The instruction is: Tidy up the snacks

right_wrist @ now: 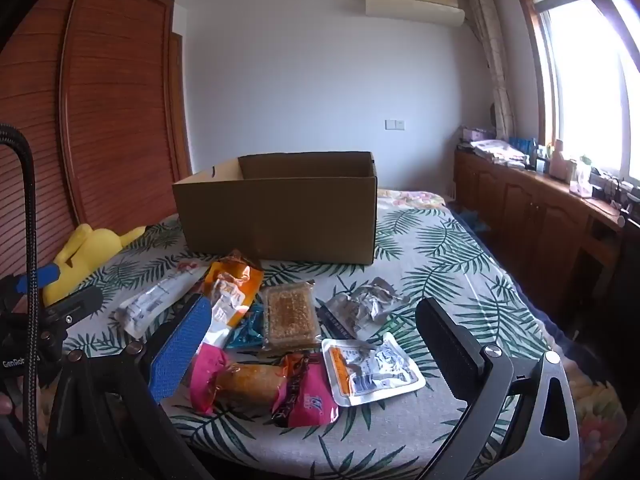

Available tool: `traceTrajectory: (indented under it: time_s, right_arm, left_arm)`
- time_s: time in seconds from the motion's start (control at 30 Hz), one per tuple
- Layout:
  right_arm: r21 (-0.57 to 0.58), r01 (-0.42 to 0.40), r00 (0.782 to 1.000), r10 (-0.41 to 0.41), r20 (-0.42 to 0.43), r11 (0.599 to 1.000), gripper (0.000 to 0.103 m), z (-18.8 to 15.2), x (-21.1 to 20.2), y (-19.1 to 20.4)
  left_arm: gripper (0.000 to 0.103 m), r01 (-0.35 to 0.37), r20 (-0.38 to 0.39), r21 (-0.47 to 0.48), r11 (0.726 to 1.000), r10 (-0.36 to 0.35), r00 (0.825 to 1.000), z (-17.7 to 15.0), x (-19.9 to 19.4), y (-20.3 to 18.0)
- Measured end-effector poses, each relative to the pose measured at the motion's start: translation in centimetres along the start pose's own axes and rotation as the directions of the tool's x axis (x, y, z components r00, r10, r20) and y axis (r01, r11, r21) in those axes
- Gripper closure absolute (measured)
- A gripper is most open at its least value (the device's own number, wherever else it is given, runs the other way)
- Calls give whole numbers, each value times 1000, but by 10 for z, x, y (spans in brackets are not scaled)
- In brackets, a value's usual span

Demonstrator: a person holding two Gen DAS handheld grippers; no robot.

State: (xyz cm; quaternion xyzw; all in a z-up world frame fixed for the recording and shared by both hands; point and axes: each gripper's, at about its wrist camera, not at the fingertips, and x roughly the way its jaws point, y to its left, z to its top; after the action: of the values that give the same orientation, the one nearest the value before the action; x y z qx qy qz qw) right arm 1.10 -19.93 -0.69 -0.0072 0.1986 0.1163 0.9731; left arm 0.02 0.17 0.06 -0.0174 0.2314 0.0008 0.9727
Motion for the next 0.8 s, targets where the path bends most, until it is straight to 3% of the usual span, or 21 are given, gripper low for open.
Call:
traceTrajectory:
  time_s: [0.8]
  right_arm:
    - [2,10,1000,-10,10,1000,0,0,-2,-2]
  left_arm:
    - [0,-22,14,40,999,22,1000,8,-5,-4]
